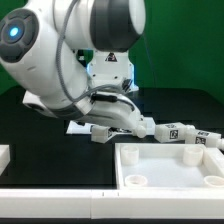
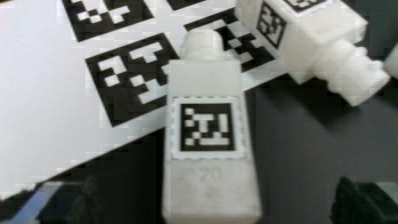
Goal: Assemble square table
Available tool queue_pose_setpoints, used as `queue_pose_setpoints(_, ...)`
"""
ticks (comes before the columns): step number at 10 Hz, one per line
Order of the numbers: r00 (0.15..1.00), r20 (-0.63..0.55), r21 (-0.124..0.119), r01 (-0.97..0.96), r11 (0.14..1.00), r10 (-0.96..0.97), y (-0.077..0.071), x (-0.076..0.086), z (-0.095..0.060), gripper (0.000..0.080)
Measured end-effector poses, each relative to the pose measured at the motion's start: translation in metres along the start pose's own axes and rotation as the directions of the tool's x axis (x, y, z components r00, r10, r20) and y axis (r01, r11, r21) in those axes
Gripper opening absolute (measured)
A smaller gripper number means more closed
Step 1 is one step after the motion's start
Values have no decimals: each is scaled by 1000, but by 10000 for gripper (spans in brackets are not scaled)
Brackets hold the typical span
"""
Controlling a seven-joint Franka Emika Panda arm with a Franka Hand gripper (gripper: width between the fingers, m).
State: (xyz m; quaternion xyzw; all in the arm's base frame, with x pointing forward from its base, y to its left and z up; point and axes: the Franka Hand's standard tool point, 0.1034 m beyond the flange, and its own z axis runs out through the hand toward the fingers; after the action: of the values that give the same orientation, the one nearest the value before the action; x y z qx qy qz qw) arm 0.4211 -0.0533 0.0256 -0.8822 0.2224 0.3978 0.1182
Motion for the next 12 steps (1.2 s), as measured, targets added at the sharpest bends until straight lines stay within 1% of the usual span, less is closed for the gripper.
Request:
queue_pose_setpoints(1, 1000, 14, 5, -11, 1000, 11, 4, 0, 7, 649)
queue_pose_setpoints(2, 999, 22, 3, -23, 1000, 23, 3, 1, 13, 649)
queue_pose_setpoints(3, 999, 38, 9, -34, 999, 34, 1, 1, 20, 649)
queue_pose_setpoints(4, 997, 59, 20, -48, 999, 47, -1, 1, 26, 649)
queue_pose_setpoints(6, 997, 65, 18, -48, 999, 47, 0, 1, 29, 649)
queue_pose_setpoints(7, 997, 65, 18, -48, 999, 47, 0, 1, 29, 541)
queue_pose_setpoints(8, 997, 65, 18, -48, 999, 47, 0, 1, 29, 373)
queue_pose_setpoints(9, 997, 66, 18, -48, 999, 47, 0, 1, 29, 373)
queue_pose_setpoints(10, 997, 65, 18, -48, 999, 47, 0, 1, 29, 284)
queue_pose_setpoints(11, 997, 63, 16, -46, 999, 45, 0, 1, 28, 284)
queue_pose_setpoints(12, 999, 38, 7, -26, 1000, 25, -8, 0, 15, 284)
